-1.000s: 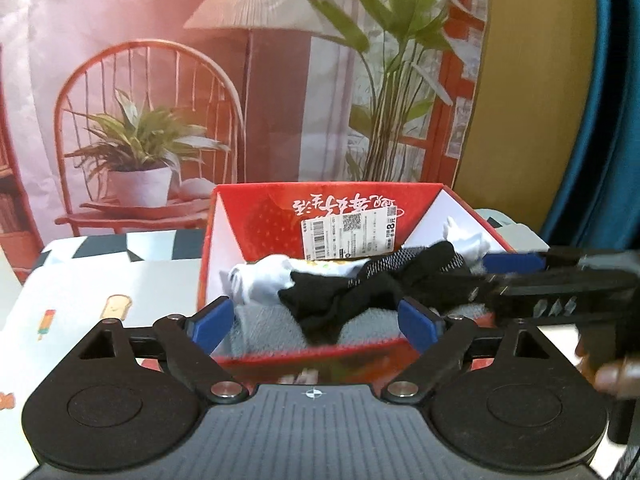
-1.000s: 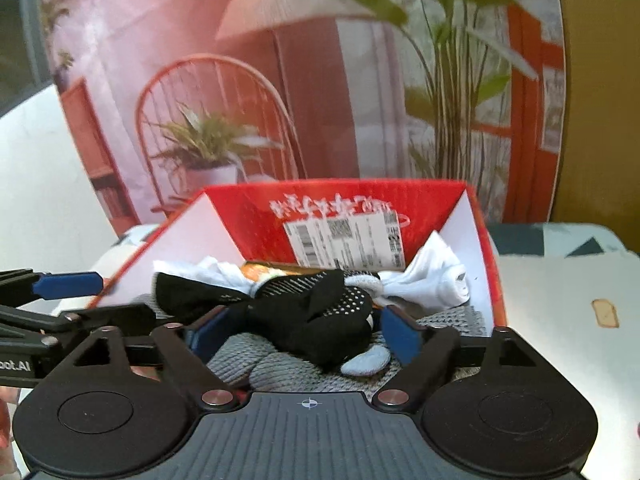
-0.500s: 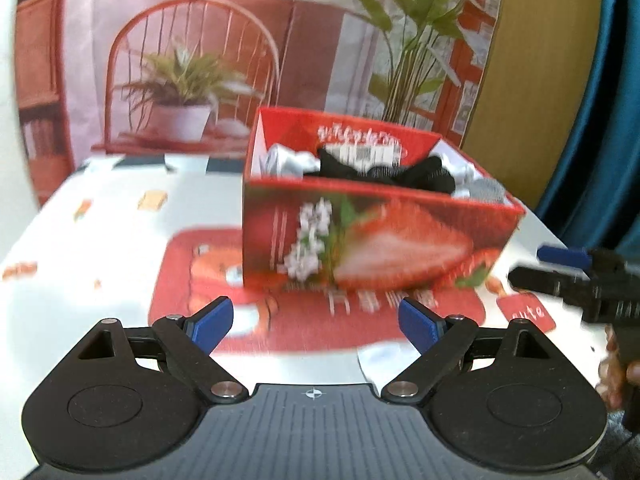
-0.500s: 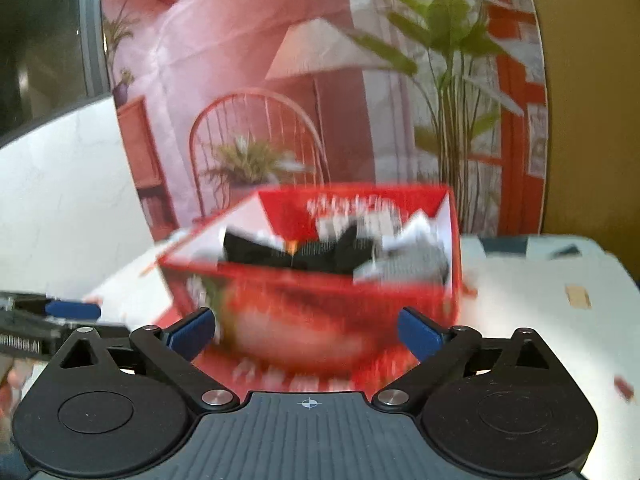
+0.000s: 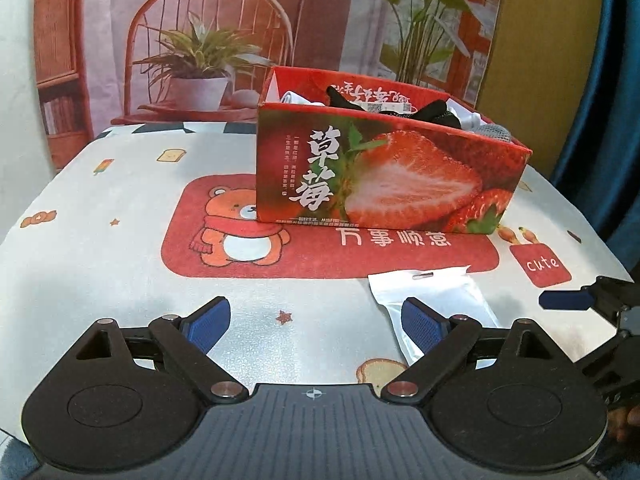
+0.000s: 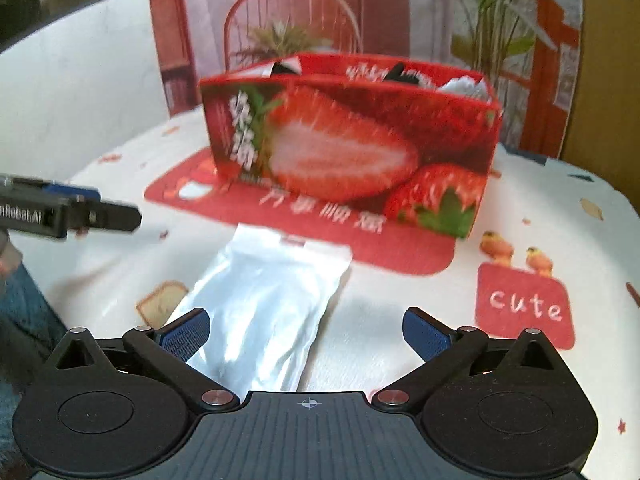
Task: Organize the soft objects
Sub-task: 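Move both grippers down to the white plastic pouch and close on it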
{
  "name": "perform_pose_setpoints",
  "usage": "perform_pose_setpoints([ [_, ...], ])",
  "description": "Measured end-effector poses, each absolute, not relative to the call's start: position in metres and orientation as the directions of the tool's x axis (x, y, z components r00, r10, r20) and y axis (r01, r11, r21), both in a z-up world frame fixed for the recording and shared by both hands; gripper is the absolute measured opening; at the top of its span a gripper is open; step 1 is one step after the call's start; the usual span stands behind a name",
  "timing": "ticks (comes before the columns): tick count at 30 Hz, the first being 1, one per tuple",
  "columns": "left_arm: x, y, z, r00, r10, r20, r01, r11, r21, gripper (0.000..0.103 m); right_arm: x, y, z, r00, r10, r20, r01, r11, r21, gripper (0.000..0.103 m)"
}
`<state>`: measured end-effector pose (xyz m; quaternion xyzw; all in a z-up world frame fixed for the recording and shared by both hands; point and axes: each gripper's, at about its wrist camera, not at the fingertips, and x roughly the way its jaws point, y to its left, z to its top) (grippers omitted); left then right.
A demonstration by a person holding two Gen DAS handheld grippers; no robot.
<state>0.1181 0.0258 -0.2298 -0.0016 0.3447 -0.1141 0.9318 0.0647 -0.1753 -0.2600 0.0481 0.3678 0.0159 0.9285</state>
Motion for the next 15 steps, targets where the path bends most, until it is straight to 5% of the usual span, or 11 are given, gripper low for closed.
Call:
perform_pose_setpoints([
  [15, 0.122, 0.028, -0.245, 0.705, -0.220, -0.675, 0.203, 0.974, -0.105, 0.094, 0.079, -0.167, -0.284, 0.664, 0.039, -0.746, -0.031, 0.999, 0.024, 0.102],
])
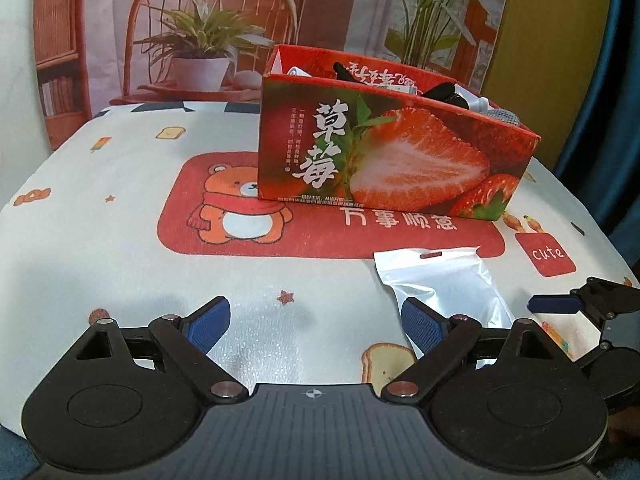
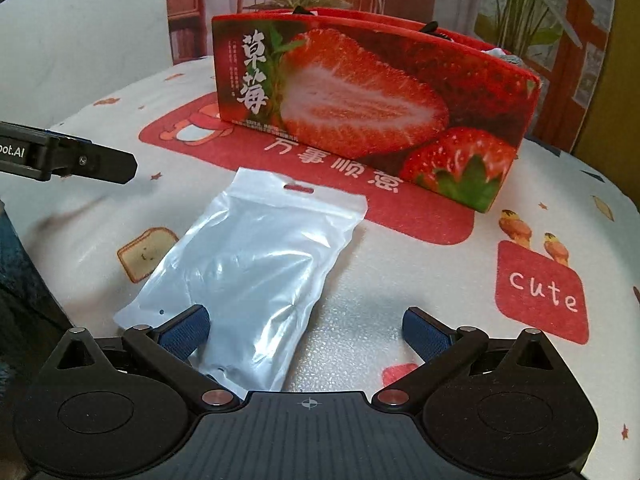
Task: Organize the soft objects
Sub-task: 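Move both grippers down to the white plastic pouch and close on it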
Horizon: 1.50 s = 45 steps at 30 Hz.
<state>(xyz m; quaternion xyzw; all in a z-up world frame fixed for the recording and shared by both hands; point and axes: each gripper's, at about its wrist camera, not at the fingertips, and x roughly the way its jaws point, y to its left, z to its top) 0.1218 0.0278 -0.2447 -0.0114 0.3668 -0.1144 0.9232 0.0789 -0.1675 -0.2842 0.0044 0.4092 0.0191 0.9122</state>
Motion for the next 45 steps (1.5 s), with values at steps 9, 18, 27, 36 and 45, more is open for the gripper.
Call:
perform_pose_setpoints([
  [9, 0.124, 0.028, -0.249, 0.696, -0.218, -0.685, 0.195, 0.974, -0.111, 0.094, 0.109, -0.165, -0.284, 0.645, 0.075, -0.761, -0.123, 0.992, -0.007, 0.102],
  [18, 0.127, 0.029, -0.255, 0.685, -0.207, -0.699, 0.180, 0.977, -0.113, 0.094, 0.150, -0.142, -0.288, 0.642, 0.145, -0.753, -0.202, 0.979, 0.017, 0.102],
  [27, 0.128, 0.032, -0.256, 0.679, -0.240, -0.693, 0.175, 0.971, -0.164, 0.086, 0.154, -0.149, -0.276, 0.668, 0.135, -0.731, -0.174, 0.984, 0.023, 0.102],
  [36, 0.129, 0.007, -0.261, 0.621, -0.297, -0.725, 0.267, 0.950, -0.160, 0.062, 0.172, -0.176, -0.272, 0.710, 0.142, -0.689, -0.123, 0.989, 0.078, 0.071],
  [45, 0.143, -0.014, -0.275, 0.593, -0.231, -0.771, 0.313, 0.949, -0.043, 0.062, 0.187, -0.180, -0.283, 0.703, 0.193, -0.684, -0.144, 0.981, 0.129, 0.055],
])
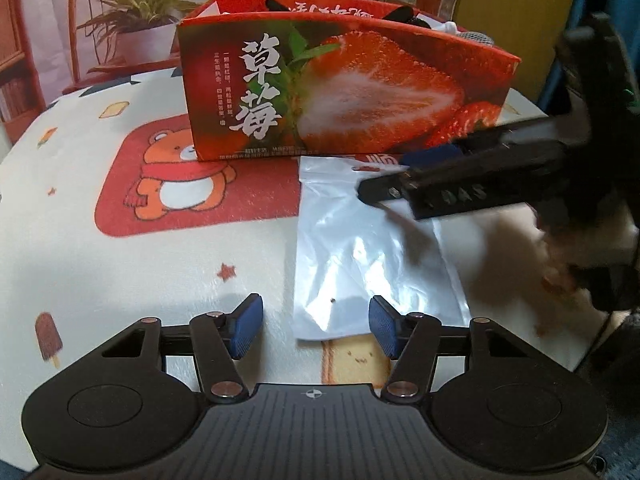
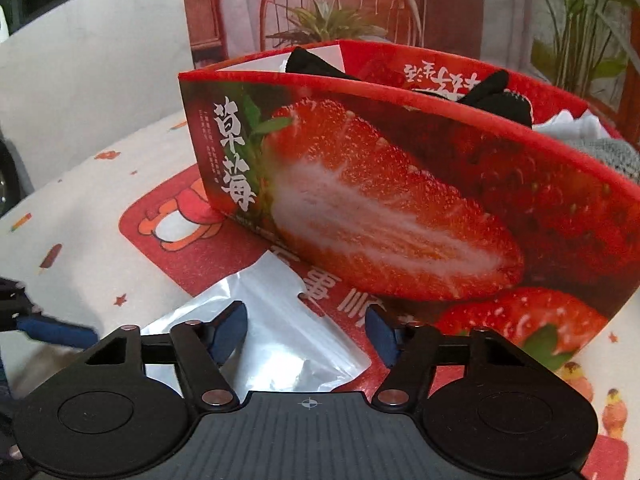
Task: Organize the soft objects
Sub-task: 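Move both grippers down to the white plastic pouch and close on it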
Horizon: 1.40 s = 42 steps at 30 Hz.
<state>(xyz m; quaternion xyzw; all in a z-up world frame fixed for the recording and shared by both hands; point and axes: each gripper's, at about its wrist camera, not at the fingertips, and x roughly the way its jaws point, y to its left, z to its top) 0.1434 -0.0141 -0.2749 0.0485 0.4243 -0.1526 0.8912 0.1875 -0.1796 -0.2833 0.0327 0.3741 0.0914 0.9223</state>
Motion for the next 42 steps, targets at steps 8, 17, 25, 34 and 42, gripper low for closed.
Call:
perform_pose_setpoints([
  [8, 0.165, -0.014, -0.274, 0.598, -0.192, -0.778, 0.291, 0.957, -0.013, 0.062, 0.164, -0.196, -0.287, 0.699, 0.195, -0.688, -0.073, 0.976, 0.203, 0.052],
  [17, 0.204, -0.019, -0.277, 0.619, -0.160, -0.769, 0.252, 0.968, 0.002, 0.062, 0.124, -0.202, -0.284, 0.678, 0.211, -0.704, -0.025, 0.964, 0.265, 0.051],
  [25, 0.189, 0.001, -0.263, 0.543, -0.346, -0.765, 0.290, 0.932, -0.216, 0.059, 0.099, -0.207, -0.282, 0.666, 0.257, -0.700, 0.027, 0.930, 0.367, 0.056],
  [34, 0.170, -0.004, -0.278, 0.483, -0.441, -0.757, 0.329, 0.892, -0.310, 0.060, 0.099, -0.197, -0.282, 0.663, 0.229, -0.713, 0.006, 0.951, 0.310, 0.058],
  [42, 0.165, -0.001, -0.283, 0.470, -0.514, -0.718, 0.321, 0.857, -0.403, 0.060, 0.100, -0.192, -0.282, 0.667, 0.214, -0.714, -0.007, 0.960, 0.281, 0.058],
])
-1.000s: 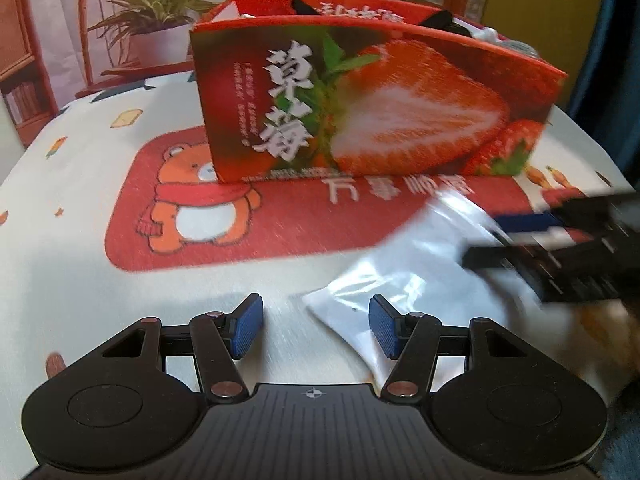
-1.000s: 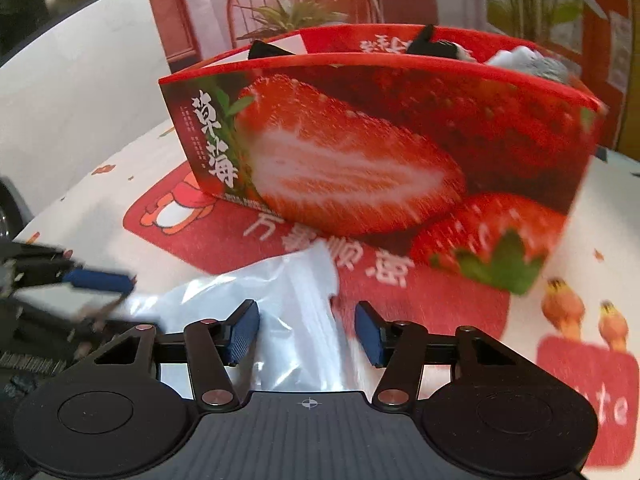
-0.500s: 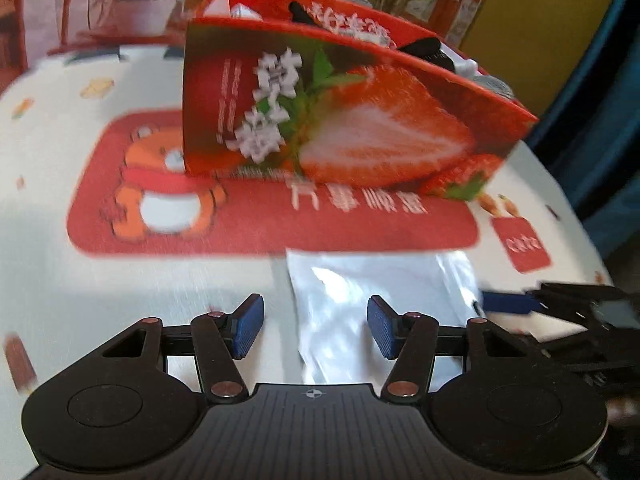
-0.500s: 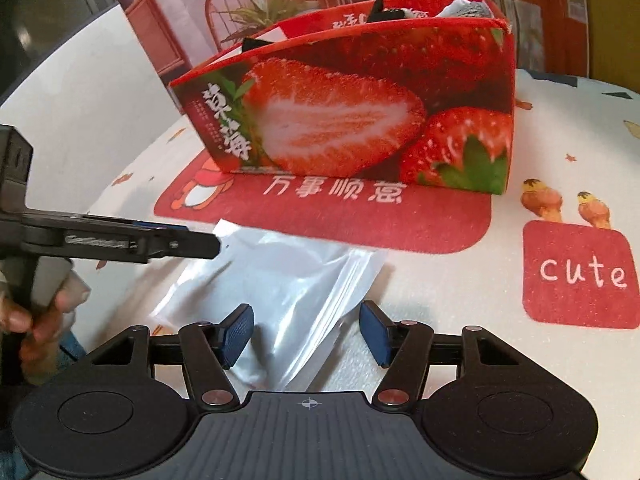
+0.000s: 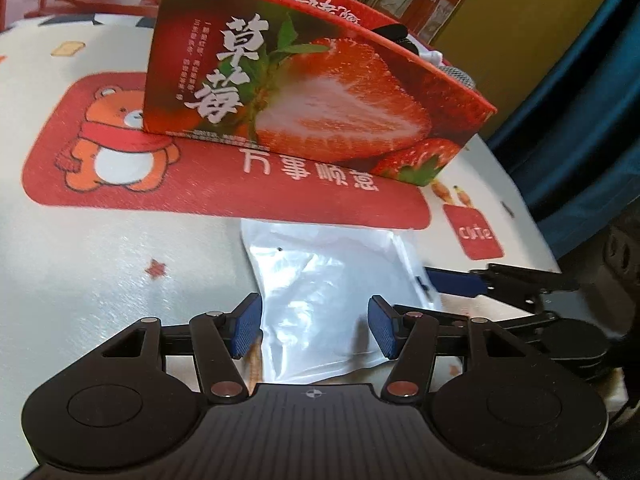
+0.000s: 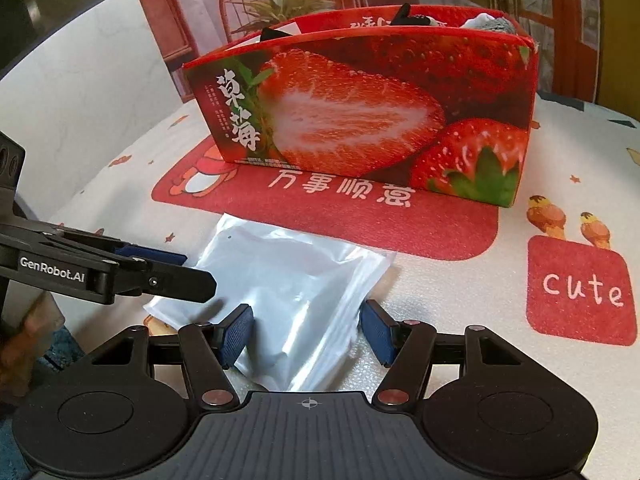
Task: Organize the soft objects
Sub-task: 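Move both grippers down to the white plastic pouch and close on it, then lift the white pouch with both grippers and lower it into the box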
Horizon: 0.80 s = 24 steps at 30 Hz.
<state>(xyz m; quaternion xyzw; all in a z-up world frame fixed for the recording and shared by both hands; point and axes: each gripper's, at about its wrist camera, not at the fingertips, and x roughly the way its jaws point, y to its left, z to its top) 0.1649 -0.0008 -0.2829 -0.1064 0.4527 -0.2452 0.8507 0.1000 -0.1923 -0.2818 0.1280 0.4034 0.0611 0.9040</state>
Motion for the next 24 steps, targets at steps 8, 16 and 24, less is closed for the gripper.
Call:
perform_pose_setpoints([
  [8, 0.162, 0.005, -0.287, 0.487, -0.533, -0.691, 0.295, 0.846, -0.444, 0.058, 0.101, -0.187, -0.282, 0.671, 0.229, -0.705, -0.029, 0.958, 0.284, 0.057],
  [16, 0.163, 0.012, -0.286, 0.502, -0.528, -0.685, 0.264, 0.848, -0.460, 0.045, 0.101, -0.190, -0.282, 0.688, 0.240, -0.684, -0.015, 0.948, 0.318, 0.044],
  [24, 0.167, 0.018, -0.251, 0.587, -0.547, -0.597, 0.300, 0.831, -0.468, 0.044, 0.103, -0.192, -0.254, 0.754, 0.214, -0.621, -0.053, 0.962, 0.268, 0.036],
])
